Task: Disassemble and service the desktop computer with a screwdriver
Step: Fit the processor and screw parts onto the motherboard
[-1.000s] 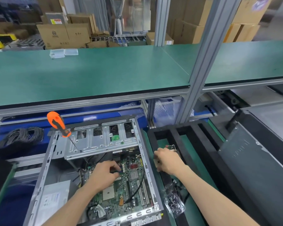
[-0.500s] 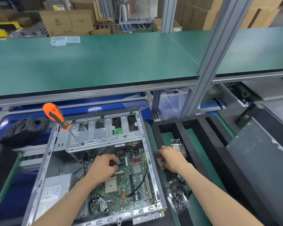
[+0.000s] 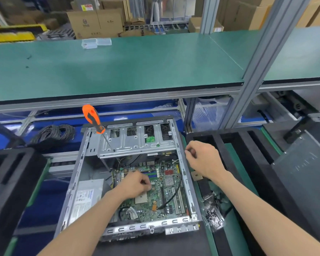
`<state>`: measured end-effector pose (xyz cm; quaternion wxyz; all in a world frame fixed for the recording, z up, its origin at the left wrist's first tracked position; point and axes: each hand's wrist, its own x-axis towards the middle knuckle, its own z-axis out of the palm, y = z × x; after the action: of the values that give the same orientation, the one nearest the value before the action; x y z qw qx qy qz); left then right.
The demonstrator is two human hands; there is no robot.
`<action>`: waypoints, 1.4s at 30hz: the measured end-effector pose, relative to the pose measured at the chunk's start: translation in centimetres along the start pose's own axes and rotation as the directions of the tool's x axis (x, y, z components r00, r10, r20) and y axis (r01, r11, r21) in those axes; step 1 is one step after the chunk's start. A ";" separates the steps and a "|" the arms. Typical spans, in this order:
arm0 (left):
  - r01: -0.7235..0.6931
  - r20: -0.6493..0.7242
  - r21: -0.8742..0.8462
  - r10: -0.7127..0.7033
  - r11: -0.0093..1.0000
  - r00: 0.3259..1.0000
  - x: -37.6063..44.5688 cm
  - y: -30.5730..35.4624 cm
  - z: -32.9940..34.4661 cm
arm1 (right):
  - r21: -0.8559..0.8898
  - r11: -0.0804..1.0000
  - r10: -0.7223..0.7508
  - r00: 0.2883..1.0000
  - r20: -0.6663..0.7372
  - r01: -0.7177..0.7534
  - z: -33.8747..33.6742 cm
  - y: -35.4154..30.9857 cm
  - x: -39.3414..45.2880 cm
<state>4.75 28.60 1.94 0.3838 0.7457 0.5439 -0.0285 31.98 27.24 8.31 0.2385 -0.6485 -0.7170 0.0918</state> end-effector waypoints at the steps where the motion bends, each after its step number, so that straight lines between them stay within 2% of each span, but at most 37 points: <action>1: 0.000 0.014 -0.007 0.000 1.000 1.000 -0.1 0.0 0.1 | 0.012 1.000 -0.025 0.999 -0.030 0.025 -0.5 -0.9 0.0; 5: -0.017 0.058 0.042 0.014 0.999 0.998 -0.5 0.0 0.5 | 0.012 0.987 -0.161 0.983 -0.085 0.163 -1.7 -4.4 -0.1; 11: -0.042 0.102 0.157 0.026 0.987 0.994 -1.0 0.1 0.9 | -0.023 0.936 -0.345 0.927 0.149 0.352 -0.7 -8.3 0.0; 14: -0.055 0.111 0.215 0.032 0.975 0.993 -1.0 0.3 1.1 | -0.046 0.922 -0.362 0.896 0.257 0.385 0.7 -9.6 0.1; 18: -0.054 0.120 0.278 0.021 0.959 0.993 -0.9 0.8 1.3 | -0.066 0.936 -0.305 0.888 0.344 0.347 2.9 -10.5 0.1; 20: -0.046 0.106 0.331 0.011 0.943 0.994 -0.8 0.9 1.6 | -0.097 0.952 -0.230 0.885 0.406 0.292 4.2 -10.6 0.1; 23: 0.000 0.060 0.369 -0.023 0.930 0.998 -0.6 0.9 1.7 | -0.145 0.981 -0.035 0.850 0.526 0.131 6.4 -10.8 -0.2; 26: 0.109 -0.080 0.281 -0.090 0.953 0.993 -0.5 0.3 1.3 | -0.151 0.987 0.129 0.799 0.587 -0.048 8.5 -10.9 -0.2; 28: 0.200 -0.271 0.158 -0.152 0.967 0.950 -0.4 -0.4 0.7 | -0.141 0.976 0.217 0.799 0.560 -0.166 9.5 -10.9 0.0; 30: 0.287 -0.445 0.077 -0.224 0.955 0.867 -0.2 -1.0 0.0 | -0.119 0.953 0.300 0.807 0.508 -0.280 10.2 -10.8 0.3; 32: 0.384 -0.517 0.000 -0.328 0.923 0.790 -0.1 -1.0 -0.5 | -0.107 0.920 0.383 0.812 0.441 -0.376 10.7 -10.6 0.5; 35: 0.466 -0.487 -0.156 -0.479 0.871 0.731 0.2 -0.8 -0.5 | -0.063 0.855 0.503 0.791 0.348 -0.515 11.2 -9.6 0.5; 38: 0.520 -0.414 -0.282 -0.591 0.806 0.692 0.8 -1.2 -0.4 | 0.062 0.752 0.597 0.718 0.358 -0.656 11.7 -8.4 0.6; 42: 0.553 -0.358 -0.343 -0.650 0.759 0.670 1.4 -1.7 -0.8 | 0.163 0.651 0.662 0.659 0.356 -0.742 12.4 -7.5 0.9</action>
<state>3.56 30.38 0.93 0.2885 0.4638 0.8340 0.0783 19.56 29.29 1.08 0.1792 -0.8151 -0.4092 0.3689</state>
